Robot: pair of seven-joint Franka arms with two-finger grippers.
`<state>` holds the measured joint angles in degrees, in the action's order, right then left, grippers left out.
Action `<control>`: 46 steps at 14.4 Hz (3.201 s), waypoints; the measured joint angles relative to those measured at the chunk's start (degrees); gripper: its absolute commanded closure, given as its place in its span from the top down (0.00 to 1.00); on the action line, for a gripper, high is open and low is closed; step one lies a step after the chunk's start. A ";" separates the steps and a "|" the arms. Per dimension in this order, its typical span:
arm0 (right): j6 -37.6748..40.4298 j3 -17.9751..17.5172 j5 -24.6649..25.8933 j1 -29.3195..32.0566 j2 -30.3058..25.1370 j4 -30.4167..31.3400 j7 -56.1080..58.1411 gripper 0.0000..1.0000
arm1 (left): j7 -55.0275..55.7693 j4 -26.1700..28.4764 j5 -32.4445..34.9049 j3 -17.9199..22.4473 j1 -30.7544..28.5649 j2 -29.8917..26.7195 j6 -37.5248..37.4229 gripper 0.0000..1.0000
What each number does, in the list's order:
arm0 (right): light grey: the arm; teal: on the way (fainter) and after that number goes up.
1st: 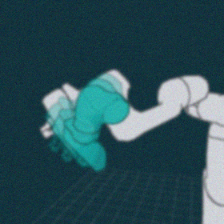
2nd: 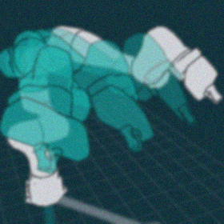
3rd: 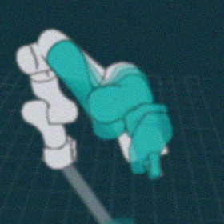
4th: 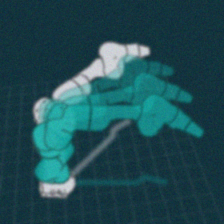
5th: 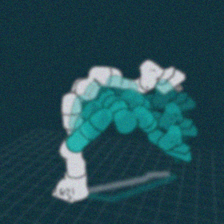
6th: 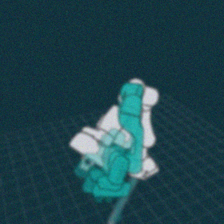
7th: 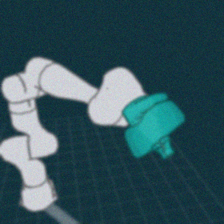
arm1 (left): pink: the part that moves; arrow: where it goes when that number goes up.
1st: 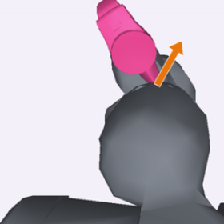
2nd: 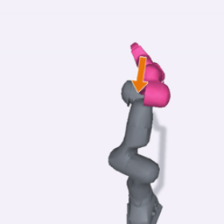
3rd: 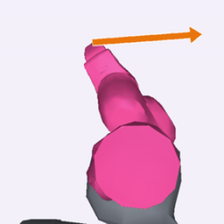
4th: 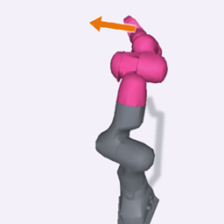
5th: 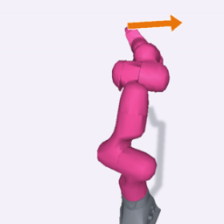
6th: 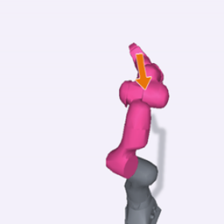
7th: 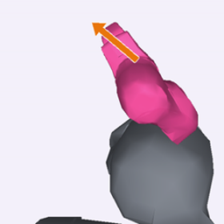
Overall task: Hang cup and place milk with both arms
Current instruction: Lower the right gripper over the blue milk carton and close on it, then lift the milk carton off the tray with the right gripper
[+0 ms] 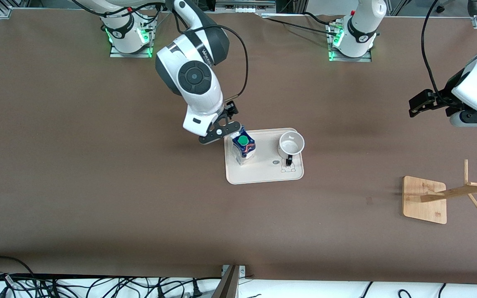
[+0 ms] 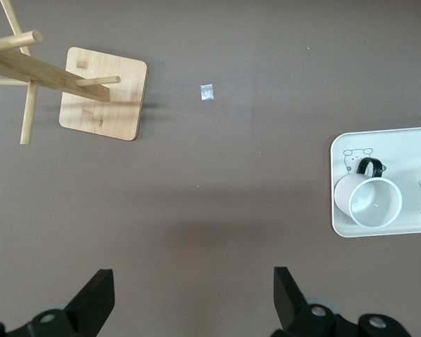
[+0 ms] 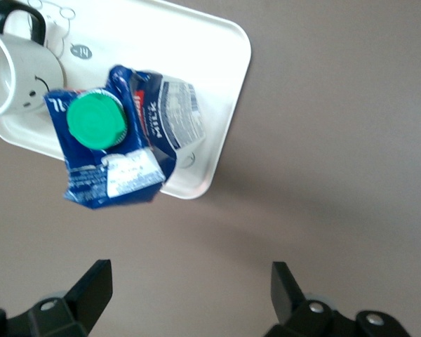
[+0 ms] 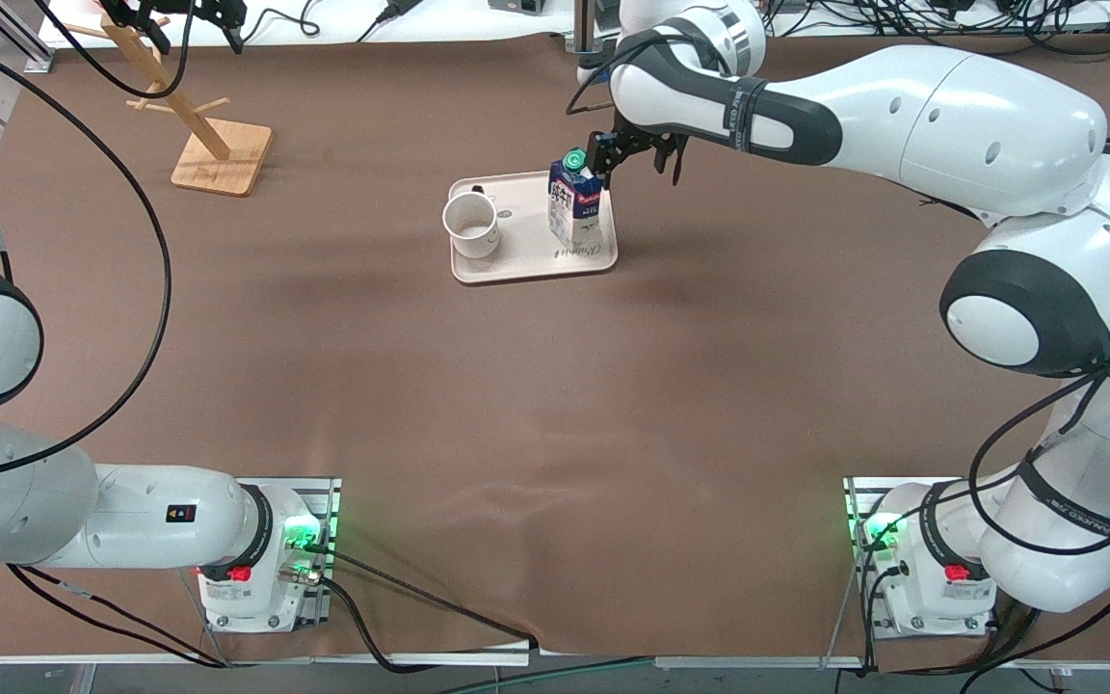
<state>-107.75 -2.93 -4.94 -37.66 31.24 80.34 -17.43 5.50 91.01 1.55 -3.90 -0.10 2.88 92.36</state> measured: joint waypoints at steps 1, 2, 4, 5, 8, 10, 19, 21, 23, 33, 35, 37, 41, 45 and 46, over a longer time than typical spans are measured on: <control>-0.83 0.00 0.00 -0.24 0.25 0.00 -0.67 1.00 | 0.00 0.00 0.00 -0.01 0.00 0.00 0.00 1.00; -1.53 0.00 0.00 -0.46 0.45 0.00 -1.10 1.00 | 0.00 0.00 0.00 -0.01 0.00 0.00 0.00 1.00; -2.55 0.00 0.00 -0.73 0.59 -0.02 -1.77 1.00 | 0.00 0.00 0.00 -0.01 0.00 0.00 0.00 1.00; -3.19 0.00 0.00 -0.77 0.59 -0.05 -1.90 1.00 | 0.00 0.00 0.00 -0.01 0.00 0.00 0.00 1.00; -4.38 -0.01 -0.02 -1.11 0.59 -0.21 -2.95 1.00 | 0.00 0.00 0.00 -0.01 0.00 0.00 0.00 1.00; -4.79 -0.02 -0.02 -2.10 0.59 -0.24 -4.39 1.00 | 0.00 0.00 0.00 -0.01 0.00 0.00 0.00 1.00; -12.02 0.39 -0.02 -3.58 2.72 -0.23 -5.06 1.00 | 0.00 0.00 0.00 -0.01 0.00 0.00 0.00 1.00; -13.42 0.63 -0.02 -3.57 3.59 -0.23 -5.06 1.00 | 0.00 0.00 0.00 -0.01 0.00 0.00 0.00 1.00; -14.26 0.77 -0.02 -3.57 4.34 -0.23 -5.06 1.00 | 0.00 0.00 0.00 -0.01 0.00 0.00 0.00 1.00; -14.61 1.50 -0.02 -1.60 5.04 -0.24 -1.79 1.00 | 0.00 0.00 0.00 -0.02 0.00 0.00 0.00 1.00; -14.61 1.48 -0.02 -1.55 5.25 -0.23 -1.77 1.00 | 0.00 0.00 0.00 -0.02 0.00 0.00 0.00 1.00; -14.61 1.41 -0.02 -1.61 5.33 -0.24 -1.77 1.00 | 0.00 0.00 0.00 -0.02 0.00 0.00 0.00 1.00; -14.61 0.88 -0.02 -2.51 5.52 -0.23 -1.78 0.80 | 0.00 0.00 0.00 -0.02 0.00 0.00 0.00 1.00; -17.78 0.53 -0.02 -4.64 6.66 -0.23 -1.69 0.37 | 0.00 0.00 0.00 -0.02 0.00 0.00 0.00 1.00; -18.16 0.51 -0.01 -5.43 6.81 -0.22 -1.68 0.19 | 0.00 0.00 0.00 -0.02 0.00 0.00 0.00 1.00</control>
<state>-125.91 -2.42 -4.95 -43.09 38.05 80.11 -19.11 5.50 91.01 1.55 -3.92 -0.10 2.88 92.35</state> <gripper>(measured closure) 0.313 0.000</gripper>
